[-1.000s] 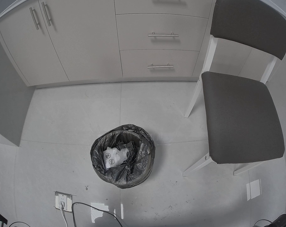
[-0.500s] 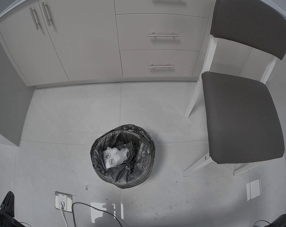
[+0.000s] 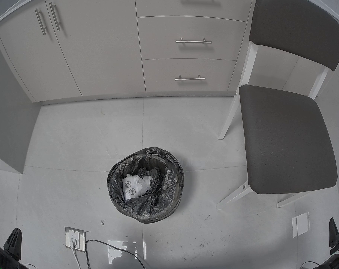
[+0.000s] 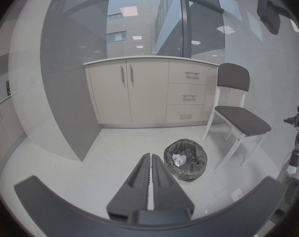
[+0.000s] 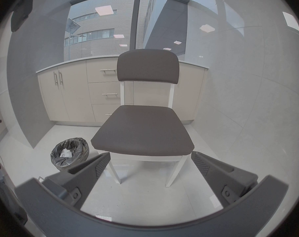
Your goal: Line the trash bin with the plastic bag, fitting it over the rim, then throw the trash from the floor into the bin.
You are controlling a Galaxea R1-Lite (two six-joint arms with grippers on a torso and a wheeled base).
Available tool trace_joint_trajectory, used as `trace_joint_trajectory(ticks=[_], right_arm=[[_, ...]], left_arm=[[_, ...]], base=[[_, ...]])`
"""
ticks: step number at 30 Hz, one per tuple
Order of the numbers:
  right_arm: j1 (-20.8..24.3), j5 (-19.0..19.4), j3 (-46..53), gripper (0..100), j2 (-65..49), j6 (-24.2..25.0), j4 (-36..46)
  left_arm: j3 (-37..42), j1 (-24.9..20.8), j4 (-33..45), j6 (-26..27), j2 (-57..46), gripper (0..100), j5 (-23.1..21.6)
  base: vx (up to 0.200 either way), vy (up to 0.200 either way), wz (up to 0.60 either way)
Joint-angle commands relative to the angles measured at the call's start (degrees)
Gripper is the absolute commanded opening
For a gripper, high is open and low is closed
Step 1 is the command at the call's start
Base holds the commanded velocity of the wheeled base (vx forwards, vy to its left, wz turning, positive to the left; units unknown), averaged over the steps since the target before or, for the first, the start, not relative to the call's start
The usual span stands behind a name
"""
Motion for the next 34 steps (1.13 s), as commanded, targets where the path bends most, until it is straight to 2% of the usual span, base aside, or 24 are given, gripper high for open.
trace_joint_trajectory(ticks=[1, 6, 11, 14, 34], right_arm=[[0.00, 1.86, 0.56, 100, -0.57, 0.86, -0.13], [0.00, 6.25, 0.74, 100, -0.57, 2.88, 0.13], [0.09, 6.34, 0.92, 100, -0.57, 2.44, 0.05], [0.09, 8.36, 1.00, 100, -0.57, 0.59, 0.84], [0.09, 8.54, 1.00, 100, -0.66, 1.21, 1.19]], left_arm=[[1.07, 0.01, 0.42, 0.35, -0.66, 0, -0.06], [1.07, 0.01, 0.33, 0.43, -0.66, 0, -0.06], [1.07, 0.01, 0.33, 0.35, -0.66, 0, -0.06], [1.07, 0.01, 0.33, 0.26, -0.66, 0, -0.06], [1.07, 0.01, 0.33, 0.26, -0.66, 0, -0.06]], base=[[0.000, 0.000, 0.00], [0.000, 0.000, 0.00], [0.000, 0.000, 0.00], [0.000, 0.000, 0.00], [0.000, 0.000, 0.00]])
